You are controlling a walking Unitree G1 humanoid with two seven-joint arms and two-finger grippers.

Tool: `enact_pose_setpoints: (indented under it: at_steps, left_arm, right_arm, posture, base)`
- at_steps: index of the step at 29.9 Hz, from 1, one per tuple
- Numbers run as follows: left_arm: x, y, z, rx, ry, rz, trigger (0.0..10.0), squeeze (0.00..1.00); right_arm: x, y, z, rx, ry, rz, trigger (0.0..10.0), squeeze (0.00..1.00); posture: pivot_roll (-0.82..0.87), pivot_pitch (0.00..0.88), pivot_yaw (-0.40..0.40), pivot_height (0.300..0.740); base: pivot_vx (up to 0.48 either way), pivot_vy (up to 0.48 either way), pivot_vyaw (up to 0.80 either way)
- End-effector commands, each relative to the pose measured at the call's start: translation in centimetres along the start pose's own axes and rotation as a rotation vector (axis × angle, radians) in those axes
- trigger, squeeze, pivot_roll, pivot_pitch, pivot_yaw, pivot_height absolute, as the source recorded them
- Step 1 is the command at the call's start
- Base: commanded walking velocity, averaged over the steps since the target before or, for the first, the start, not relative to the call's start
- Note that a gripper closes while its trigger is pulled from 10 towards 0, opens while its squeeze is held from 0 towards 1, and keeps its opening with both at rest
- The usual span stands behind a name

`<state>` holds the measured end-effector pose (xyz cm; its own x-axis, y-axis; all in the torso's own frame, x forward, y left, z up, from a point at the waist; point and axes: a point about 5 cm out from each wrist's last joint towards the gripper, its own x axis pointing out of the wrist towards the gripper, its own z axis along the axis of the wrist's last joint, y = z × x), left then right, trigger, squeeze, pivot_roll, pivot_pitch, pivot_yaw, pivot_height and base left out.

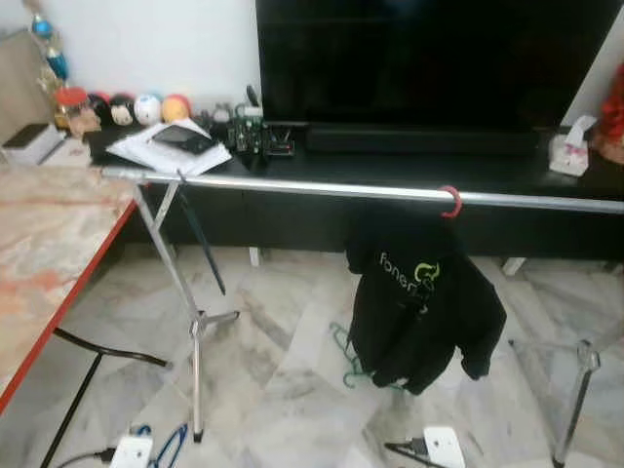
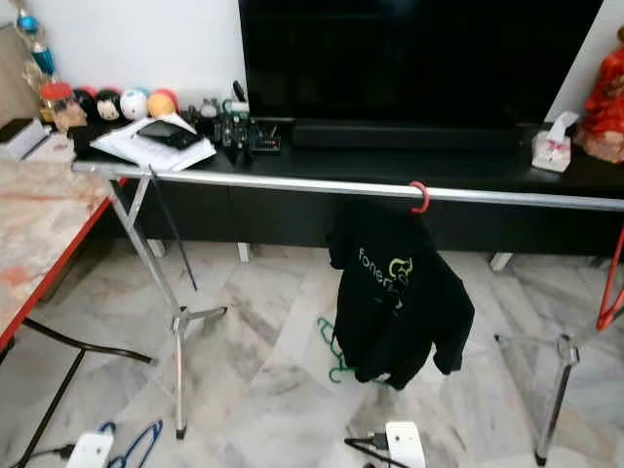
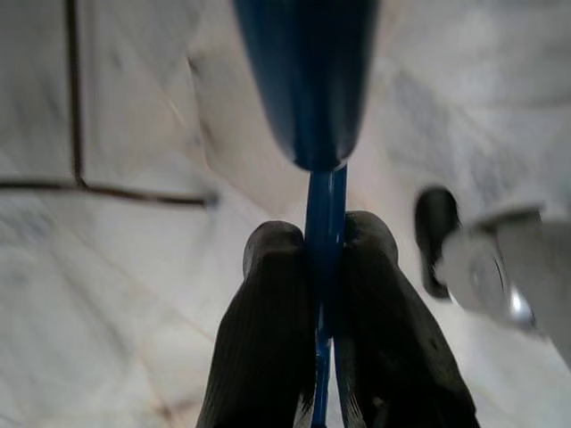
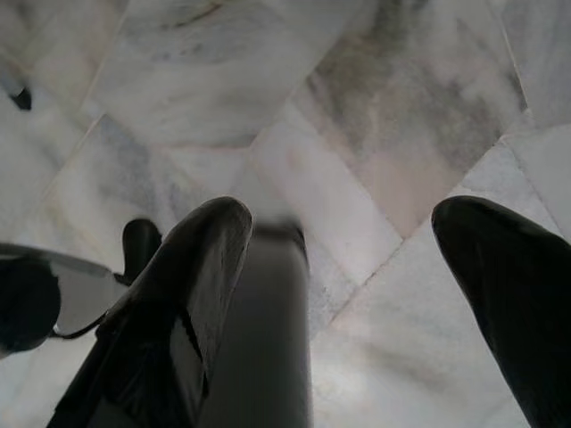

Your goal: Hang hanger

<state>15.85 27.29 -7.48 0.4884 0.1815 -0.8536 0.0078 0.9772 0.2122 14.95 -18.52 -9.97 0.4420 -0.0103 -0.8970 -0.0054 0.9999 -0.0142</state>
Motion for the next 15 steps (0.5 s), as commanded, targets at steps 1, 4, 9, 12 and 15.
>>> enact_pose_setpoints:
  at_steps: [1, 4, 9, 12, 15]
  left_arm:
    - [0.0, -0.2, 0.1, 0.024, 0.012, -0.013, 10.0, 0.0]
    - [0.0, 0.1, 0.3, 0.02, 0.012, -0.007, 10.0, 0.0]
    - [0.1, 0.0, 0.4, 0.015, 0.013, -0.008, 10.0, 0.0]
    - [0.1, -0.4, 0.1, 0.018, 0.018, -0.013, 10.0, 0.0]
    - [0.2, -1.8, -0.5, 0.022, 0.028, -0.03, 10.0, 0.0]
  right_arm:
    - [-0.1, -0.6, -0.2, 0.002, 0.011, -0.023, 10.0, 0.0]
    - [0.0, -0.4, -0.1, -0.001, 0.01, -0.023, 10.0, 0.0]
    - [-0.1, -0.7, -0.1, -0.007, 0.012, -0.027, 10.0, 0.0]
    - [-0.2, -1.3, -0.4, -0.014, 0.015, -0.034, 10.0, 0.0]
    - [-0.4, -2.3, -0.8, -0.018, 0.02, -0.043, 10.0, 0.0]
  posture:
    - [-0.01, 0.0, 0.006, 0.74]
    - [-0.01, 0.0, 0.002, 0.74]
    - [-0.01, 0.0, -0.004, 0.74]
    - [-0.01, 0.0, -0.007, 0.74]
    - [-0.01, 0.0, -0.013, 0.74]
  base:
    - [0.0, 0.0, 0.0]
    - [0.0, 0.0, 0.0]
    - [0.0, 0.0, 0.0]
    - [0.0, 0.0, 0.0]
    - [0.0, 0.0, 0.0]
